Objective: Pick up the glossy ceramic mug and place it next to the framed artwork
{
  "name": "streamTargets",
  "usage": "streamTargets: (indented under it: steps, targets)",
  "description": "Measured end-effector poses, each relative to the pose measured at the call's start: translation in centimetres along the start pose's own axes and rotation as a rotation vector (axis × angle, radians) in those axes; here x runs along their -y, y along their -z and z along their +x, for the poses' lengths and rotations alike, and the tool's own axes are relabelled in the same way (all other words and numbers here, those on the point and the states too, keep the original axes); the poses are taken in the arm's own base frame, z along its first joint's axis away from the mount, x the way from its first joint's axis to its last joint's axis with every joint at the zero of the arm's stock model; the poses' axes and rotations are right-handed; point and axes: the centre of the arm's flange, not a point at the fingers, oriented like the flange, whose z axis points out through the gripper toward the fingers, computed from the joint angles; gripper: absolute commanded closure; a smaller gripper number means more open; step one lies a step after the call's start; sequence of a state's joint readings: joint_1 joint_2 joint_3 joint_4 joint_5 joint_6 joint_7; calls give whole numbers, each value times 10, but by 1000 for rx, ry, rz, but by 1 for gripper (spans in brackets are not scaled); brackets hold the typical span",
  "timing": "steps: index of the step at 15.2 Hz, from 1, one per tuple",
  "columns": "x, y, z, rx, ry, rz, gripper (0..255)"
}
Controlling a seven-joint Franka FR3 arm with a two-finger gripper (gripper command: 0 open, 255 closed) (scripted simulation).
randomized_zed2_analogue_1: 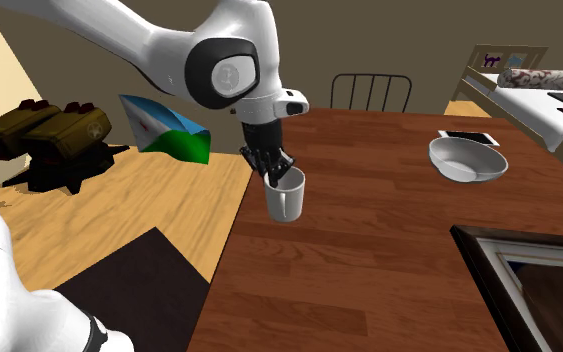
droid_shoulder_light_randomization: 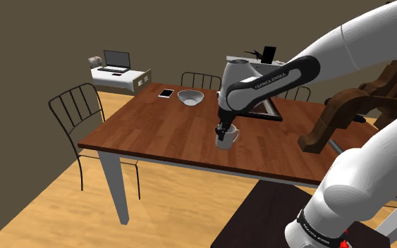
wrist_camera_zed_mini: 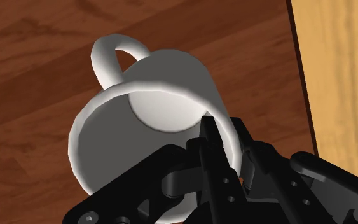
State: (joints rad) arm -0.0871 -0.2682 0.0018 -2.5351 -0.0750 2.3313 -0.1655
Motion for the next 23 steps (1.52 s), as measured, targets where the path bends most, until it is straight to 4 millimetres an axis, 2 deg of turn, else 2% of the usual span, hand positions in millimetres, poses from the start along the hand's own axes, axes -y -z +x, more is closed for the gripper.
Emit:
streamTargets:
  steps: [23]
  targets:
    - [-10,121,7,0,0,0,255]
